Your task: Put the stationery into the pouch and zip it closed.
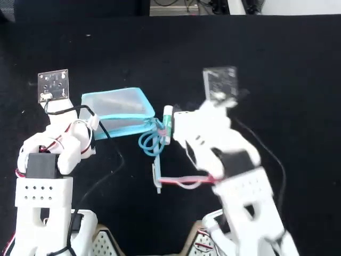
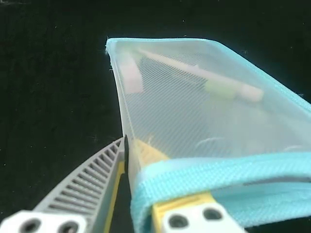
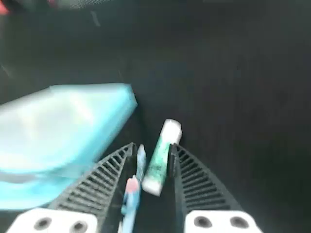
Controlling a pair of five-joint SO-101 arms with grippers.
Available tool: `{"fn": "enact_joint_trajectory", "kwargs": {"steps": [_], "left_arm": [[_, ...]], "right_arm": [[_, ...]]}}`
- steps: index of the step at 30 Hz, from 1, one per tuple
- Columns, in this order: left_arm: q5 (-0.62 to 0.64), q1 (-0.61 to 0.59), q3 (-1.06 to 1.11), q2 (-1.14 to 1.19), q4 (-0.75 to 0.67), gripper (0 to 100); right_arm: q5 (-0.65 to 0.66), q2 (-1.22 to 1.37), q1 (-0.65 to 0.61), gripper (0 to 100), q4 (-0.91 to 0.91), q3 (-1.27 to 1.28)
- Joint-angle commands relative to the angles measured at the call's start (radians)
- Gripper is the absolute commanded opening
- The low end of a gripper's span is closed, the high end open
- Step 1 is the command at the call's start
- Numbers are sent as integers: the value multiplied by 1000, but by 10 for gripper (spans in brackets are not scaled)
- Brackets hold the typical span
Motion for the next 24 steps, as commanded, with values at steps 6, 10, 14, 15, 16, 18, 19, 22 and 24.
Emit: {"fn": "enact_joint_trajectory", "kwargs": {"steps": [6, 10, 14, 15, 16, 18, 19, 22, 24], "left_arm": [[3, -5, -5, -8, 3, 30], [3, -7, -5, -8, 3, 30], [2, -7, -5, -8, 3, 30], [2, -8, -5, -8, 3, 30], [2, -8, -5, -8, 3, 30], [2, -7, -5, -8, 3, 30], [2, -4, -5, -8, 3, 30], [2, -4, -5, -8, 3, 30], [2, -4, -5, -8, 3, 30]], "right_arm": [[-232, 460, 15, 103, -213, -45], [-350, 618, 9, 103, -371, -61], [-390, 713, 9, 103, -523, -90], [-390, 727, 9, 103, -540, -102], [-390, 742, 12, 103, -546, -116], [-387, 763, 15, 104, -542, -143], [-376, 776, 15, 107, -535, -154], [-324, 816, 11, 187, -508, -186], [-334, 848, 11, 247, -499, -206]]}}
